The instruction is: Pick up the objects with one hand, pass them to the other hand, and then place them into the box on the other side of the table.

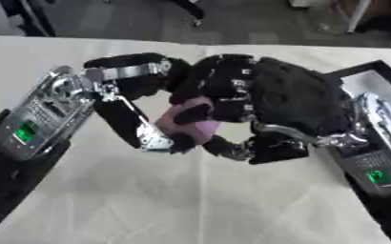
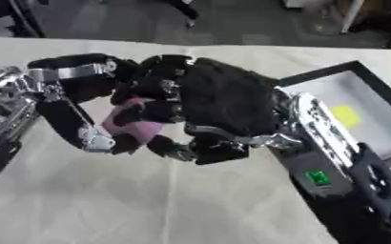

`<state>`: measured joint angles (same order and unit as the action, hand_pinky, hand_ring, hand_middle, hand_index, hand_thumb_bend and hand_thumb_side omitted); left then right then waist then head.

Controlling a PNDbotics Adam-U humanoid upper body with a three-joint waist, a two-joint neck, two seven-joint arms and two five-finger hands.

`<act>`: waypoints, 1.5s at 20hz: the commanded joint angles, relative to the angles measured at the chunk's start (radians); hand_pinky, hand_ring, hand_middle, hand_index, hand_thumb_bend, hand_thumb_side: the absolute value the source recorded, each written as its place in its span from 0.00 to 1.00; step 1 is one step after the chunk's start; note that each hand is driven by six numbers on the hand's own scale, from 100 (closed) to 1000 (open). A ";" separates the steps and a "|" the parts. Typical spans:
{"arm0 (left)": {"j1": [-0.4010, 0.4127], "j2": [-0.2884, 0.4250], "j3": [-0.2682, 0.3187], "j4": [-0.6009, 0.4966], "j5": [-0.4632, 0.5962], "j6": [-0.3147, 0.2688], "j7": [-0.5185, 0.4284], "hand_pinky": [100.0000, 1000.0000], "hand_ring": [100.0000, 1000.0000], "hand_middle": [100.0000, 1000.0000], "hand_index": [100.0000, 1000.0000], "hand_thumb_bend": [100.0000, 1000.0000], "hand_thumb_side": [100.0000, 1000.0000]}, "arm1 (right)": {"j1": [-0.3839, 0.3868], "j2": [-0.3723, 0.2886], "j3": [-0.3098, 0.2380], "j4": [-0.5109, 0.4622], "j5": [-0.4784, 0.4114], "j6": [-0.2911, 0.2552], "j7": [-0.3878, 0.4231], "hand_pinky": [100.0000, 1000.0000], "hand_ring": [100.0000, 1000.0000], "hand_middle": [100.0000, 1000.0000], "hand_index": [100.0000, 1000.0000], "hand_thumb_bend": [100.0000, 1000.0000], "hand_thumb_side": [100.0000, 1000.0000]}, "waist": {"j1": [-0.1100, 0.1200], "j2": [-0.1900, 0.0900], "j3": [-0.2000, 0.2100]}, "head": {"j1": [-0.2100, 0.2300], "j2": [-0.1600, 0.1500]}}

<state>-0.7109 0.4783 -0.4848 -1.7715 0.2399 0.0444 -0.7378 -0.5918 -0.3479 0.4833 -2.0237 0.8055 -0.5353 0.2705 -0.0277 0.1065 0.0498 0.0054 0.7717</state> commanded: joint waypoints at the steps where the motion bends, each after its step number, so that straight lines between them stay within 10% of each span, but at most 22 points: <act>1: -0.038 -0.009 -0.005 -0.062 0.009 -0.014 -0.008 0.70 0.47 0.42 0.61 0.00 0.10 | -0.001 -0.015 -0.002 0.024 0.025 0.017 -0.005 0.77 0.69 0.37 0.61 0.00 0.00 | 0.015 -0.031 0.001 | -0.001 -0.002; 8: -0.032 -0.002 0.009 -0.051 -0.016 -0.038 -0.007 0.74 0.58 0.53 0.72 0.29 0.43 | 0.003 -0.018 -0.005 0.024 0.021 0.016 -0.023 0.77 0.68 0.35 0.61 0.00 0.00 | 0.014 -0.030 0.000 | 0.000 -0.002; 17: -0.028 -0.003 0.024 -0.032 -0.045 -0.084 -0.036 0.81 0.72 0.69 0.82 0.53 0.63 | 0.004 -0.019 -0.009 0.024 0.026 0.013 -0.054 0.76 0.67 0.32 0.57 0.00 0.00 | 0.014 -0.029 -0.002 | 0.000 -0.002; 30: -0.030 -0.011 0.036 -0.003 -0.034 -0.113 -0.093 0.85 0.77 0.77 0.87 0.56 0.73 | 0.000 -0.021 -0.012 0.024 0.045 0.005 -0.092 0.76 0.67 0.32 0.57 0.00 0.00 | 0.015 -0.029 -0.006 | 0.002 -0.002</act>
<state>-0.7137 0.4681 -0.4630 -1.7516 0.1922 -0.0624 -0.8245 -0.5841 -0.3479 0.4889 -2.0204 0.8325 -0.5372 0.1828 -0.0277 0.1065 0.0445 0.0062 0.7717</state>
